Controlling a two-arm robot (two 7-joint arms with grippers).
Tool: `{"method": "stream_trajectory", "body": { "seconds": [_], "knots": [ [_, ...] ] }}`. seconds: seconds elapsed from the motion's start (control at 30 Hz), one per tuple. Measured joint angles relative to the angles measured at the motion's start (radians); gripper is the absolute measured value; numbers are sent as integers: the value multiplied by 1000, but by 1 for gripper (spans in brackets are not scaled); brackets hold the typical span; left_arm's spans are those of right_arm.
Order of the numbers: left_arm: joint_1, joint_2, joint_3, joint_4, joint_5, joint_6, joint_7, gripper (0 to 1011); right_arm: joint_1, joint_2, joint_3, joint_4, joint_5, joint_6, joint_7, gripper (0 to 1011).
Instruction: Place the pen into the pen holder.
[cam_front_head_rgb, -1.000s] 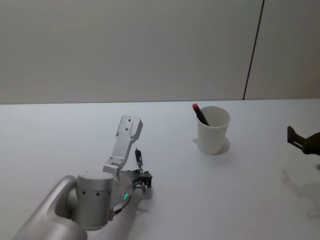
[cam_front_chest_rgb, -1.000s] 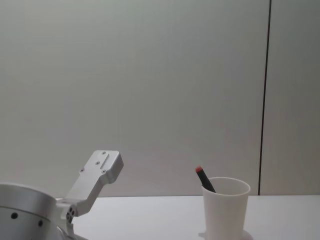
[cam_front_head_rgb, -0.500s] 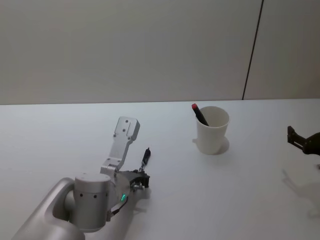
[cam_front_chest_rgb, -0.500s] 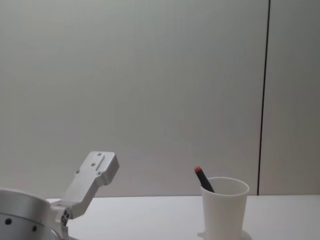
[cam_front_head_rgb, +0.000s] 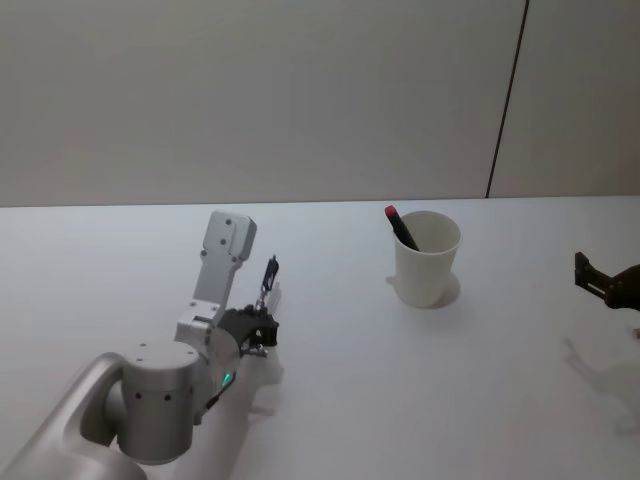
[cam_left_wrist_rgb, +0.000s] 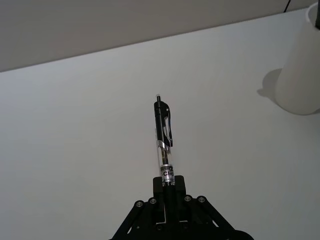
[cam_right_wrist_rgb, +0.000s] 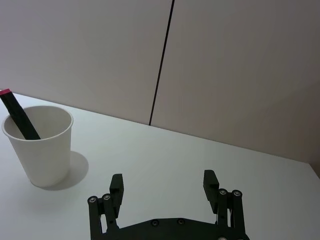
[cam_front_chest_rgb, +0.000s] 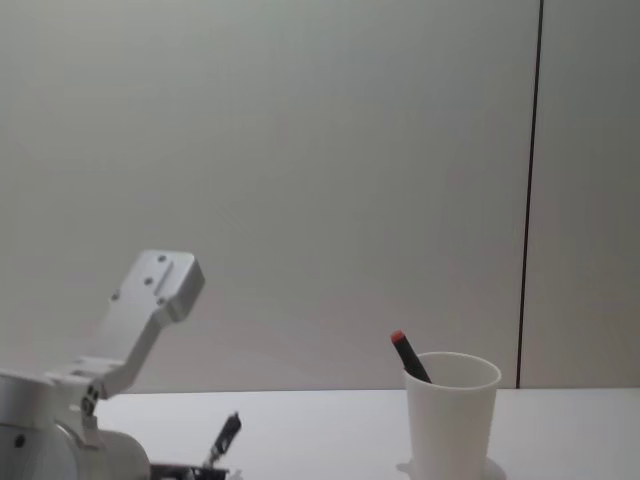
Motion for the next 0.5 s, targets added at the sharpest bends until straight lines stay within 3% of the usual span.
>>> {"method": "stream_trajectory", "body": {
  "seconds": [0.5],
  "knots": [
    [47, 46, -19, -91, 65, -172, -22, 137, 0, 0, 0, 0, 0, 0, 0, 1002]
  ]
}}
